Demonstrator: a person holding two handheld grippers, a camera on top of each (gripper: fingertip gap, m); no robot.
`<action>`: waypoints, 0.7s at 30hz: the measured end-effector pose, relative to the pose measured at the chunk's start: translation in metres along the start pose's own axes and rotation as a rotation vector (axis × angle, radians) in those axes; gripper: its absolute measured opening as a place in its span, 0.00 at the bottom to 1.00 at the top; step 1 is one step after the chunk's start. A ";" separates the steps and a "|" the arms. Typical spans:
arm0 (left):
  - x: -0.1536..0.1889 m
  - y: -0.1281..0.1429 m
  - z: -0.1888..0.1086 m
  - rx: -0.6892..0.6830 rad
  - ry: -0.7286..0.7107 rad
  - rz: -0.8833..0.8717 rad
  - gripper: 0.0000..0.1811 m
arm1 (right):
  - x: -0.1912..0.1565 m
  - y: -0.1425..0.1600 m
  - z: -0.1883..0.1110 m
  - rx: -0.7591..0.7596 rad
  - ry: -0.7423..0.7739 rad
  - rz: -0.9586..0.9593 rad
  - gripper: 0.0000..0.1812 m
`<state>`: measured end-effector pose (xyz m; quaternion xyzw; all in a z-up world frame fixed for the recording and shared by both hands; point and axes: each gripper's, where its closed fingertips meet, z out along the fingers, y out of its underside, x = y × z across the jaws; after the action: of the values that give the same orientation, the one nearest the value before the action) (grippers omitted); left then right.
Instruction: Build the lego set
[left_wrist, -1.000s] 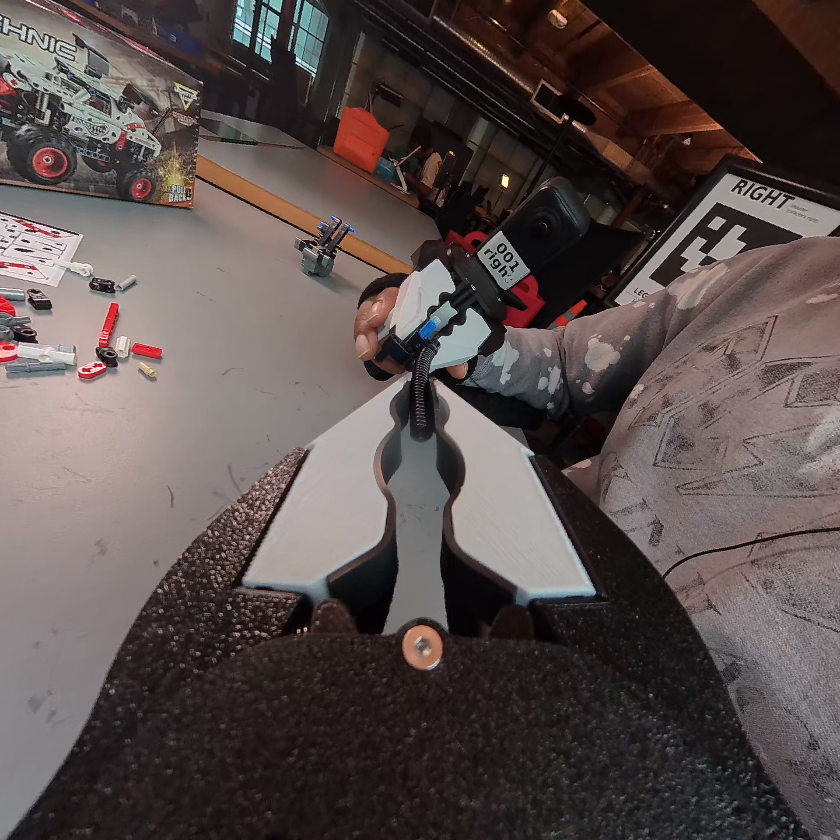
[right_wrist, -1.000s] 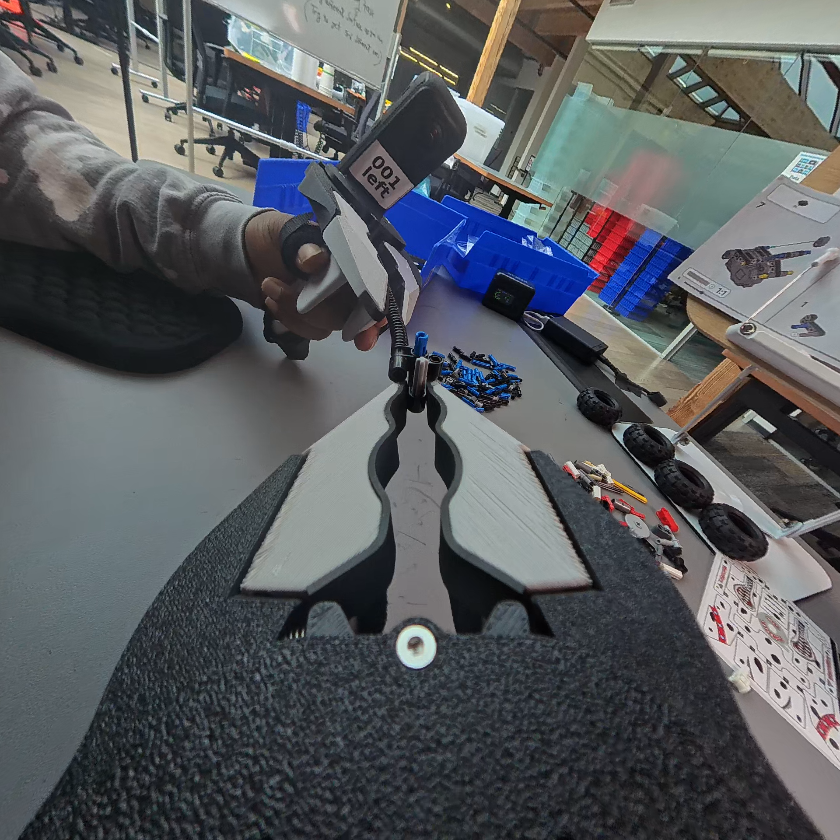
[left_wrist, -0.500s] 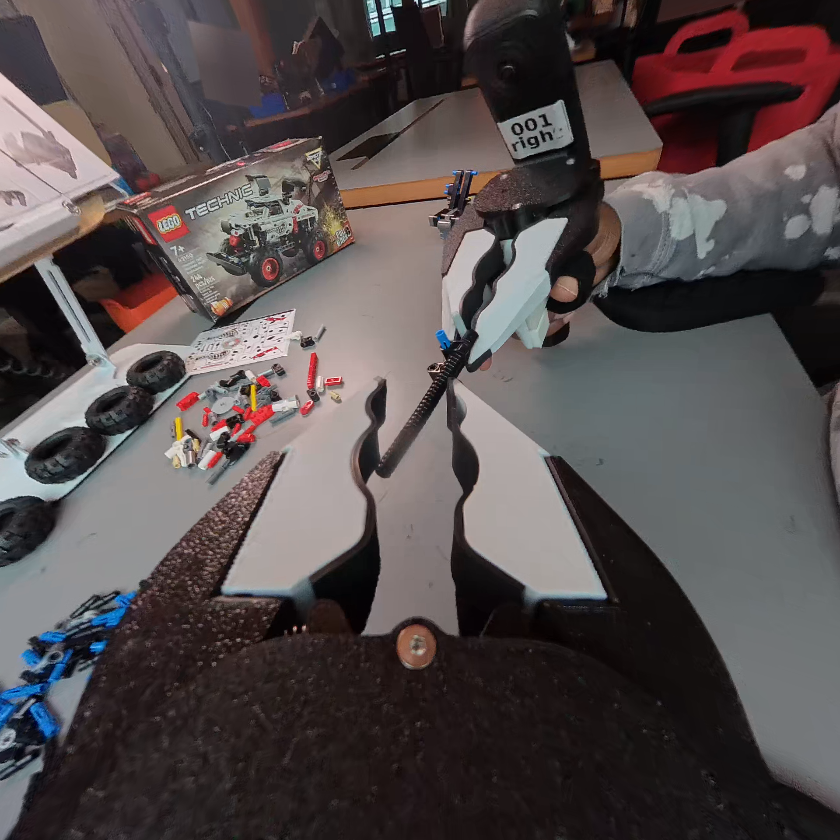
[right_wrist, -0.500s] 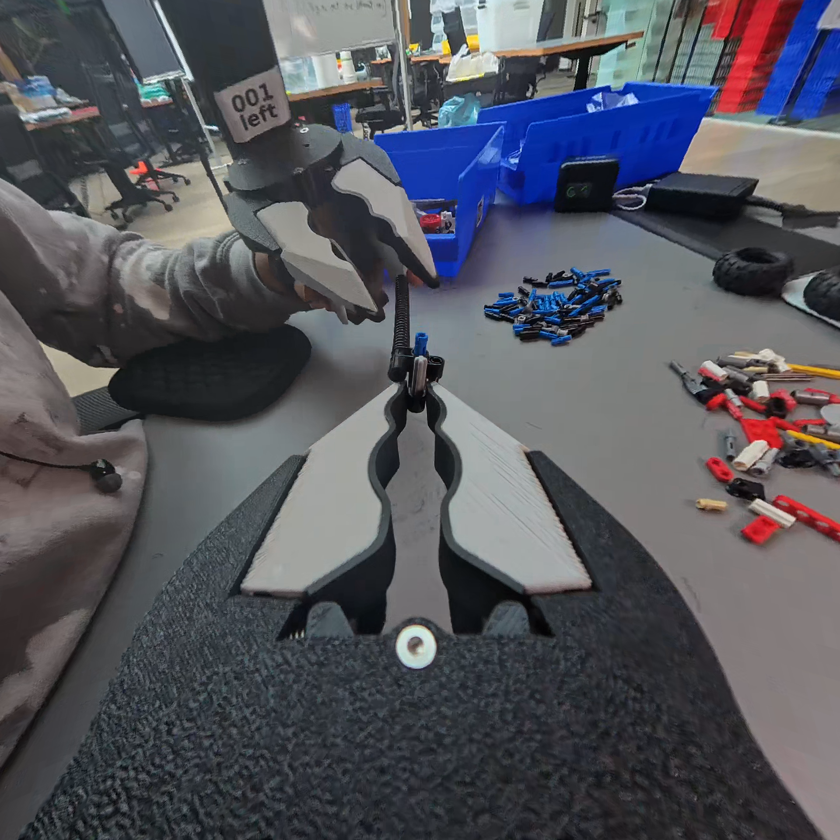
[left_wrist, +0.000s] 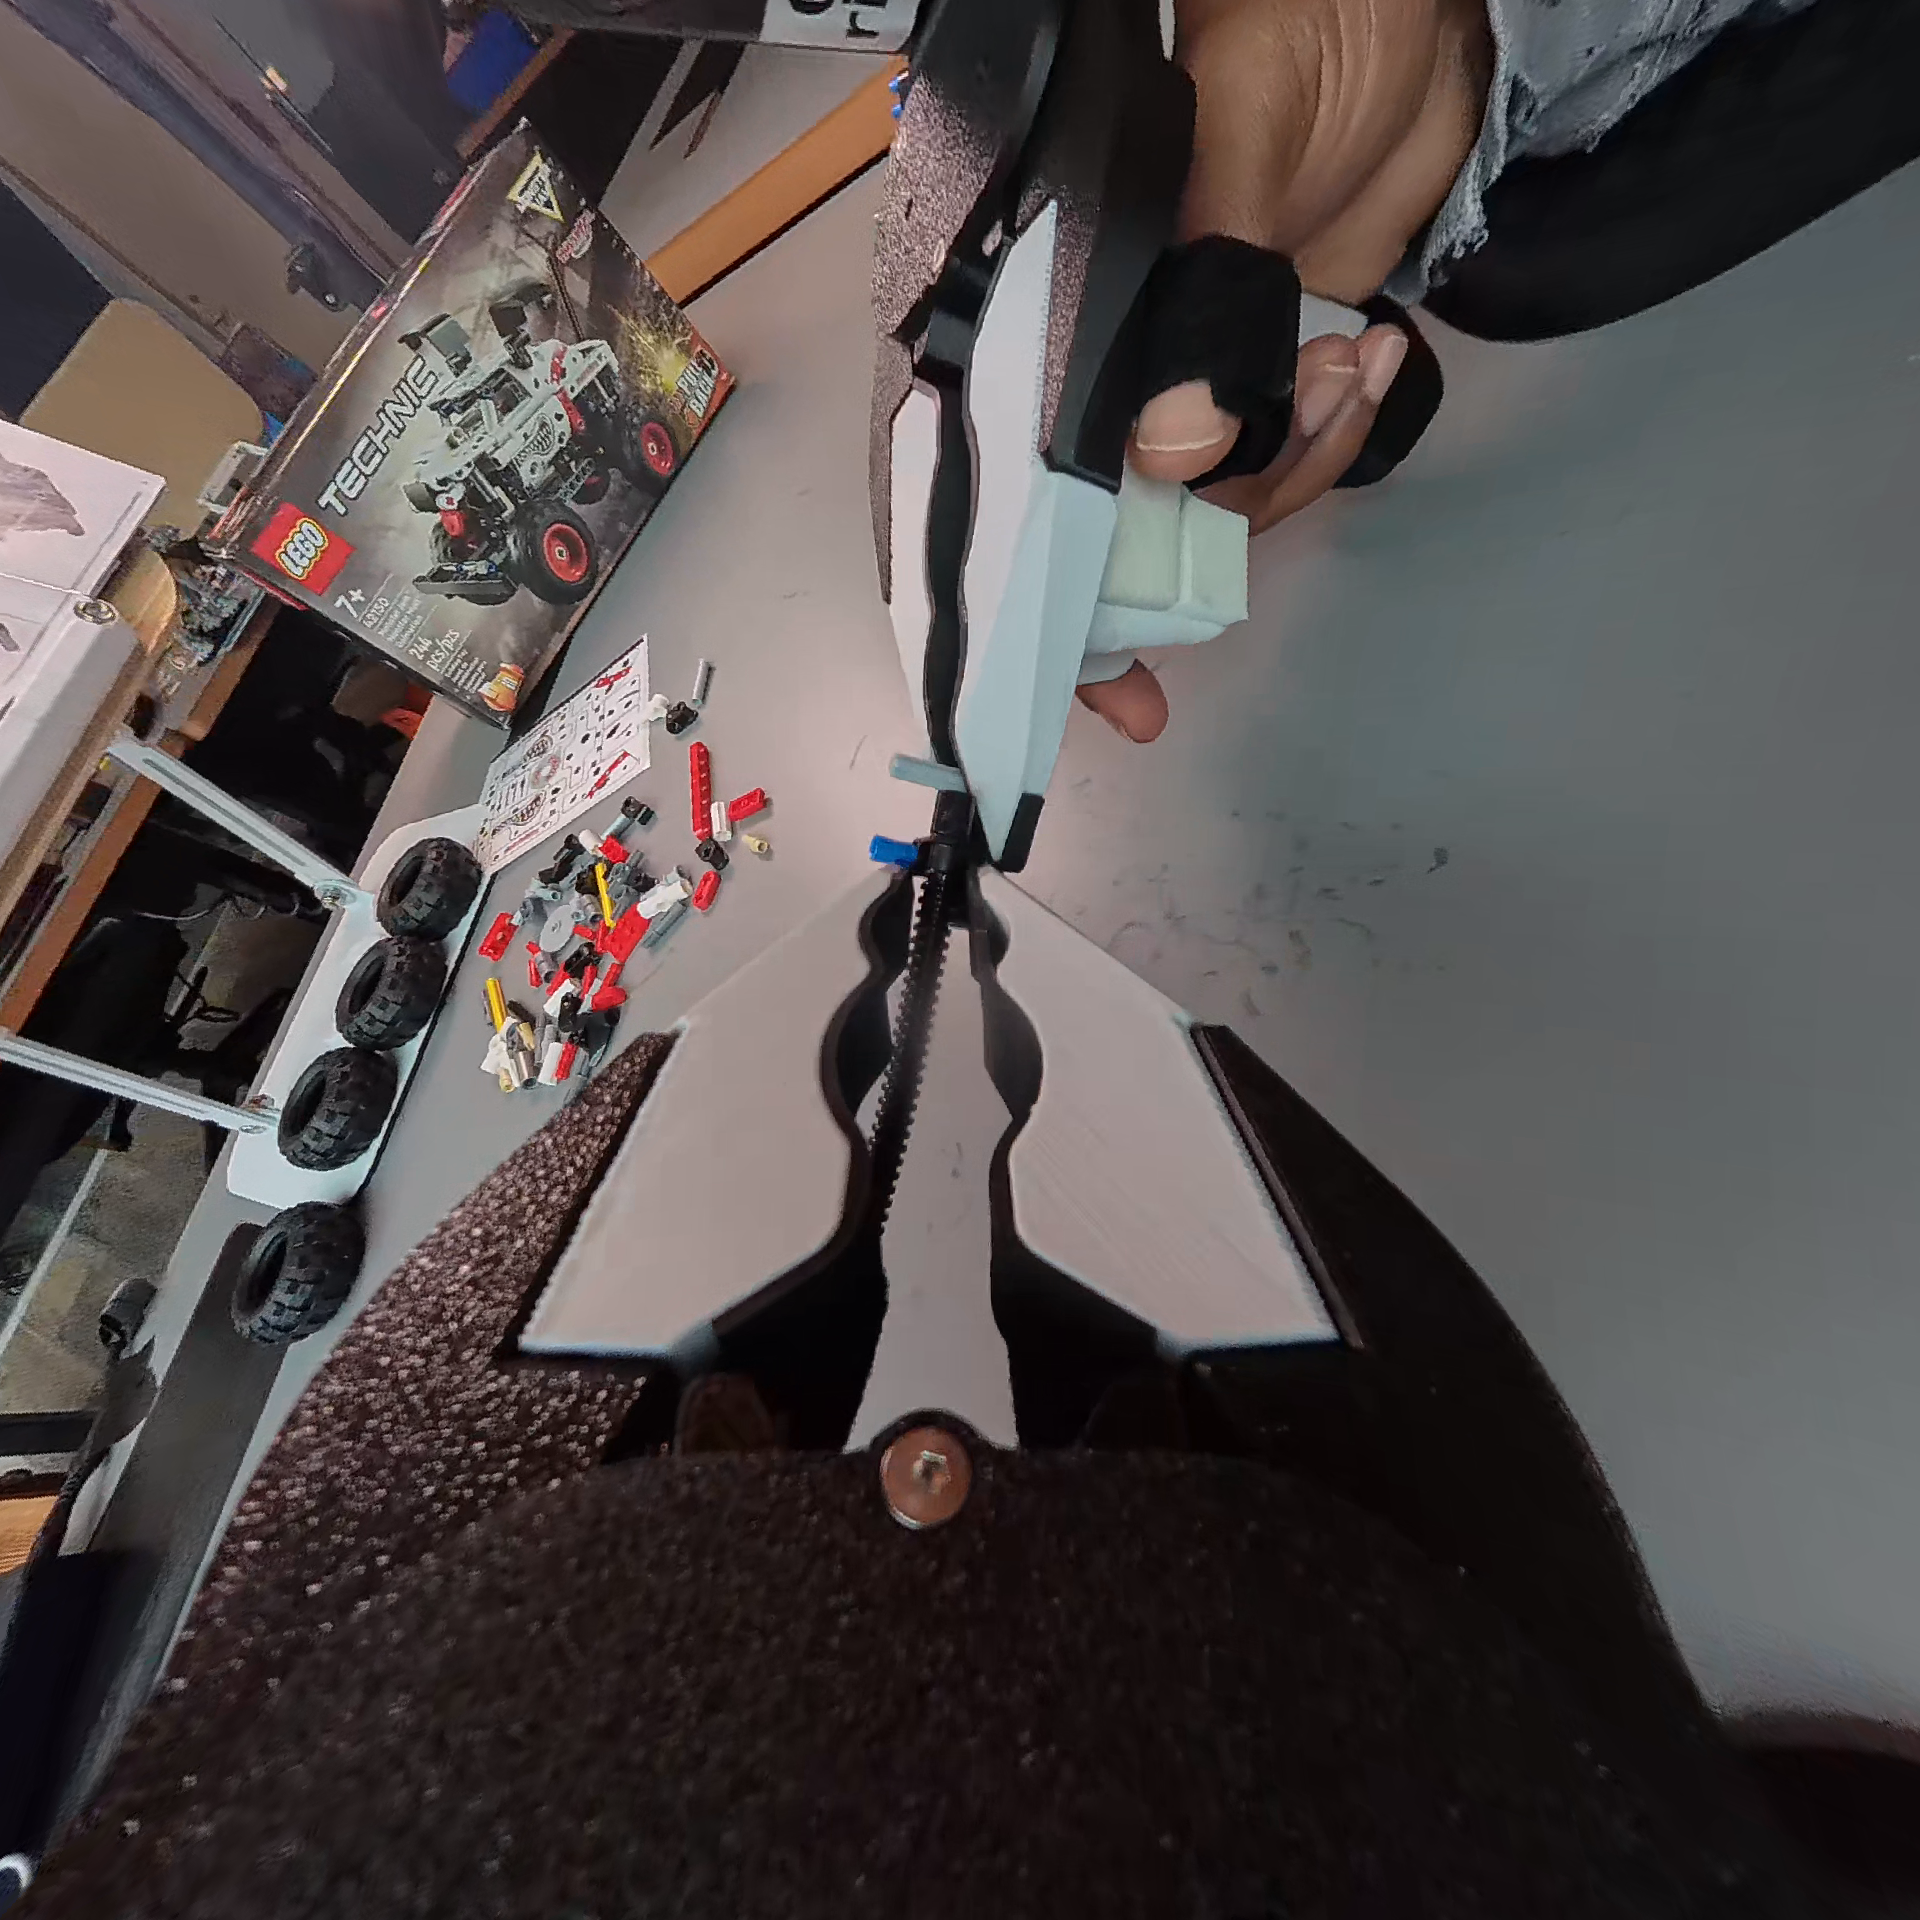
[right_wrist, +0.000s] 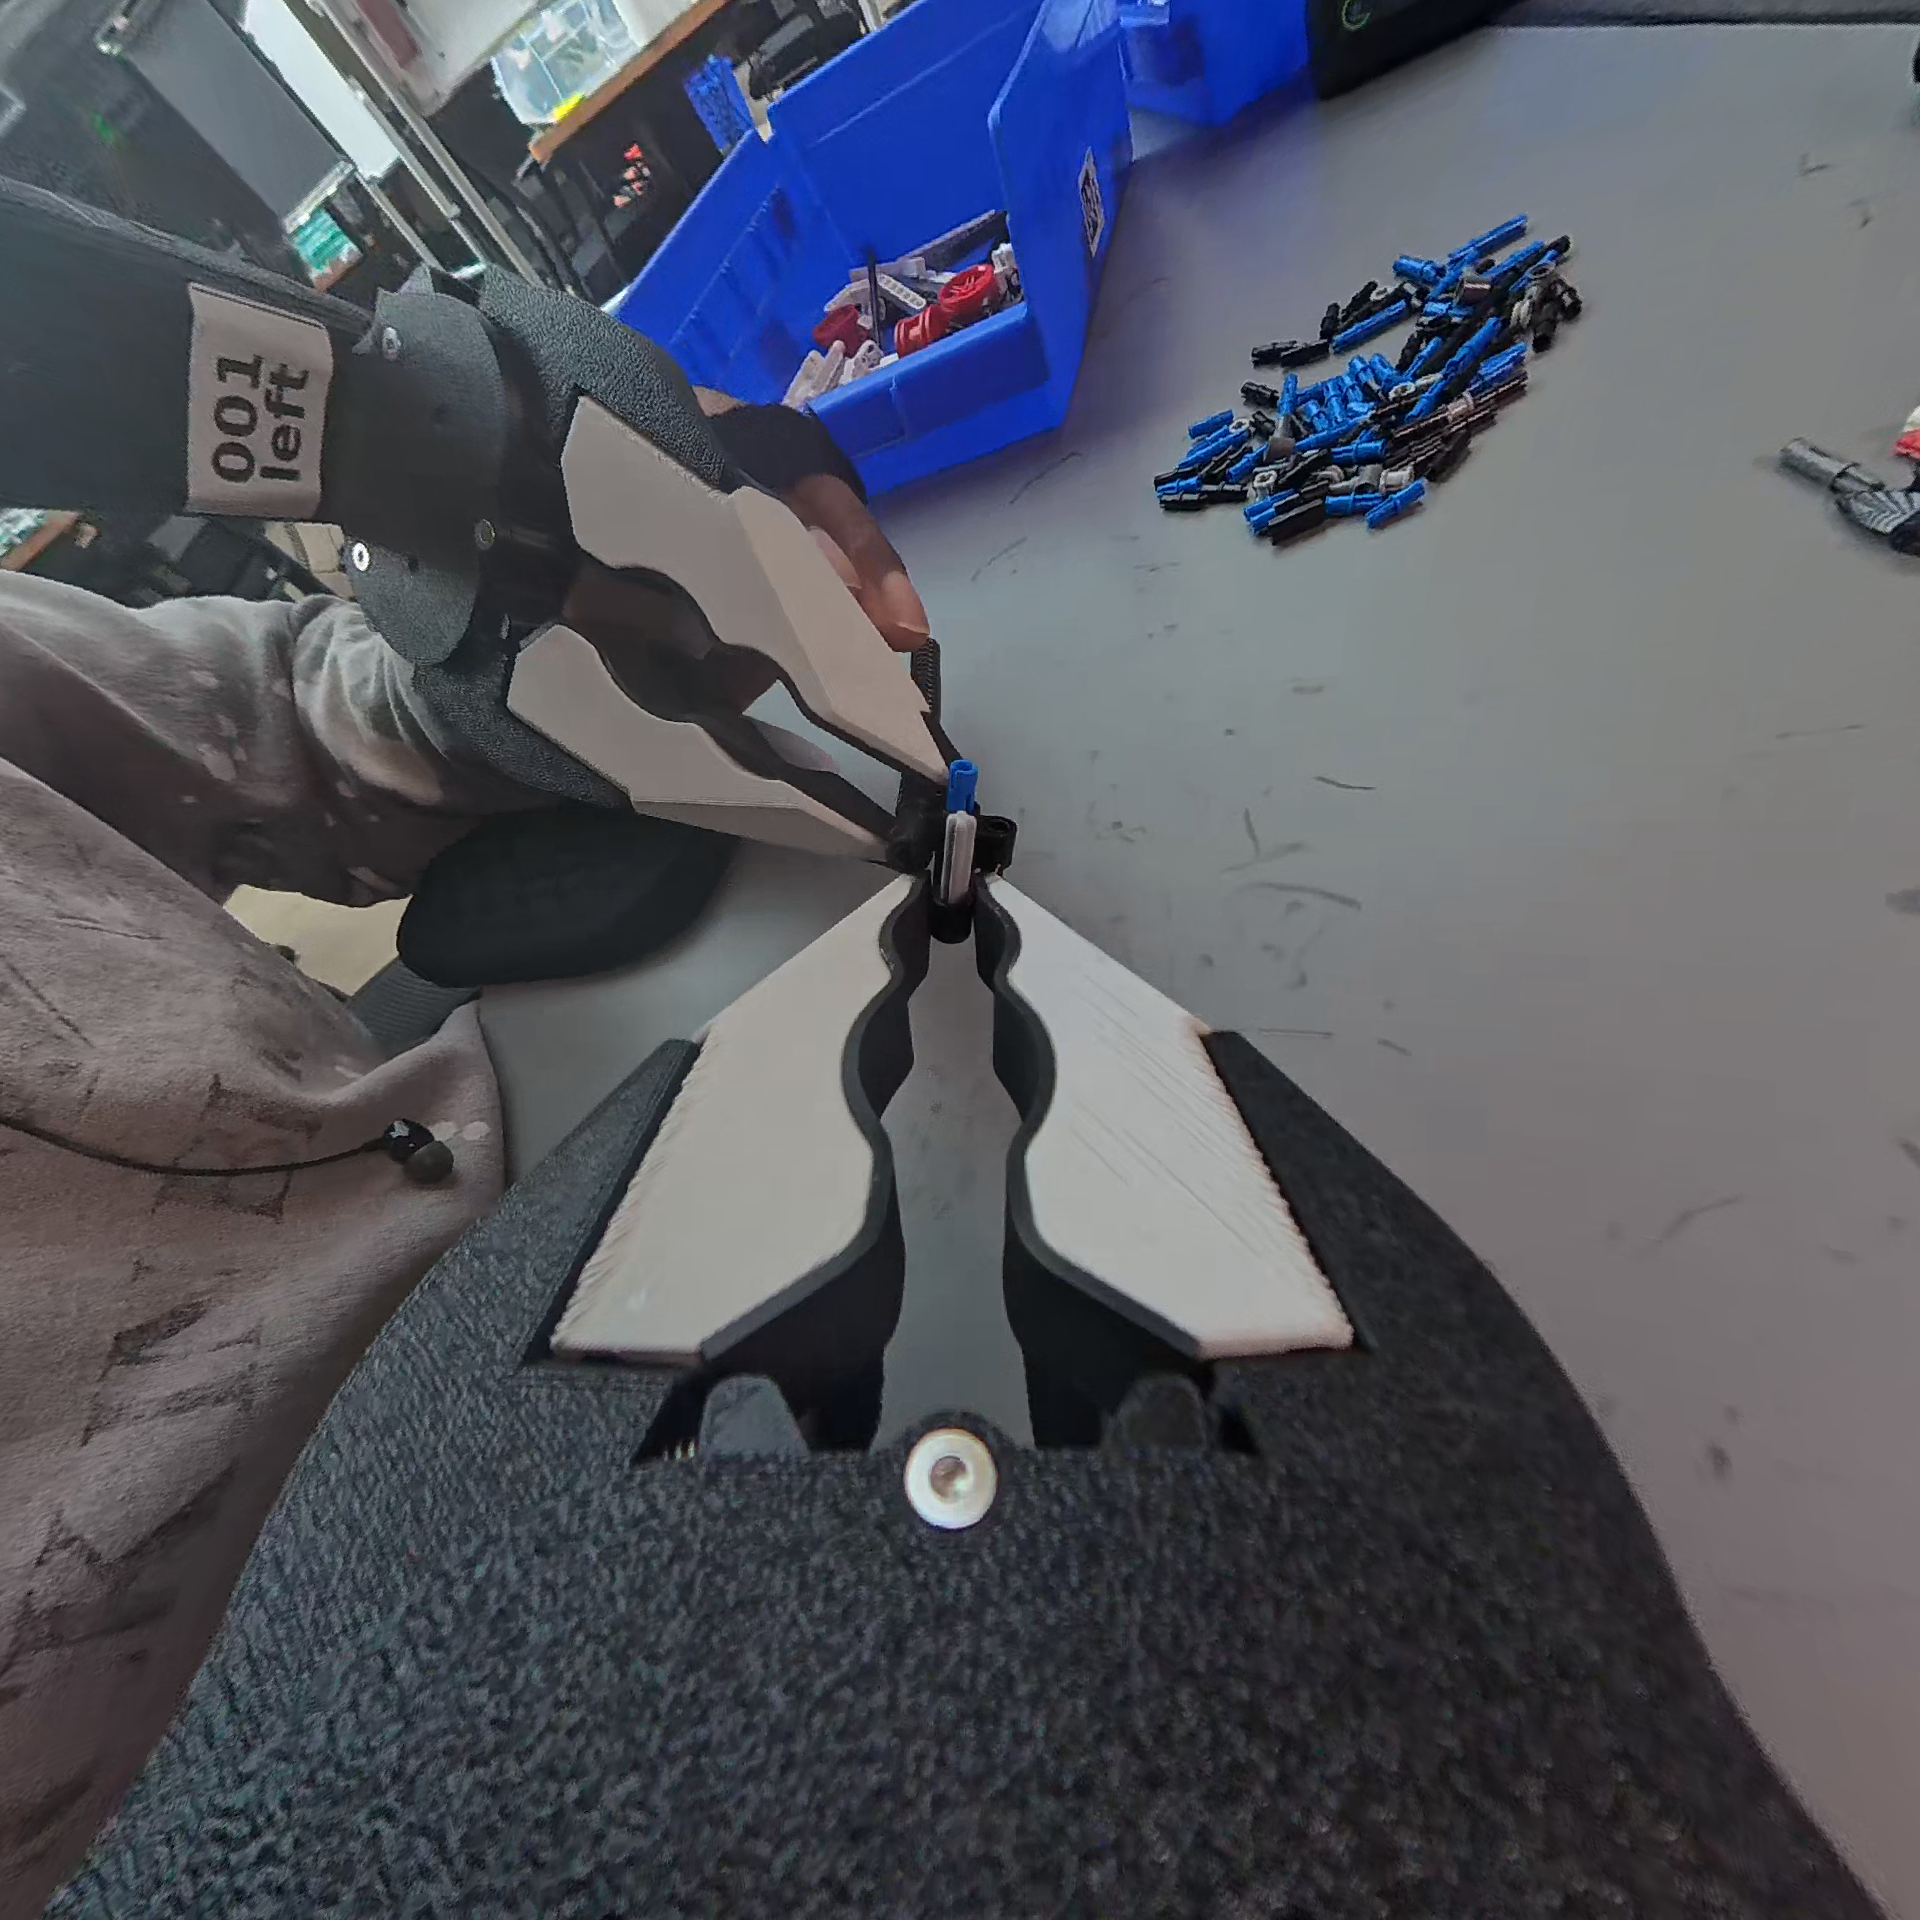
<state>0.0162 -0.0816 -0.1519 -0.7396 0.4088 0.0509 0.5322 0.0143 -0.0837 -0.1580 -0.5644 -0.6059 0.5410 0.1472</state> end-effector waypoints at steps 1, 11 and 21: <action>0.001 0.001 0.001 -0.012 -0.004 0.019 0.06 | 0.000 0.003 0.000 -0.019 0.006 0.006 0.04; -0.021 -0.008 0.004 -0.009 -0.168 -0.041 0.05 | 0.009 -0.014 -0.001 0.104 0.095 -0.040 0.06; -0.044 -0.029 -0.011 0.152 -0.270 -0.217 0.05 | 0.001 -0.052 -0.012 0.376 0.236 -0.282 0.08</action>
<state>0.0021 -0.0639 -0.1034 -0.7236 0.2542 0.0608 0.6388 -0.0036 -0.0653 -0.1112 -0.4965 -0.5460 0.5485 0.3930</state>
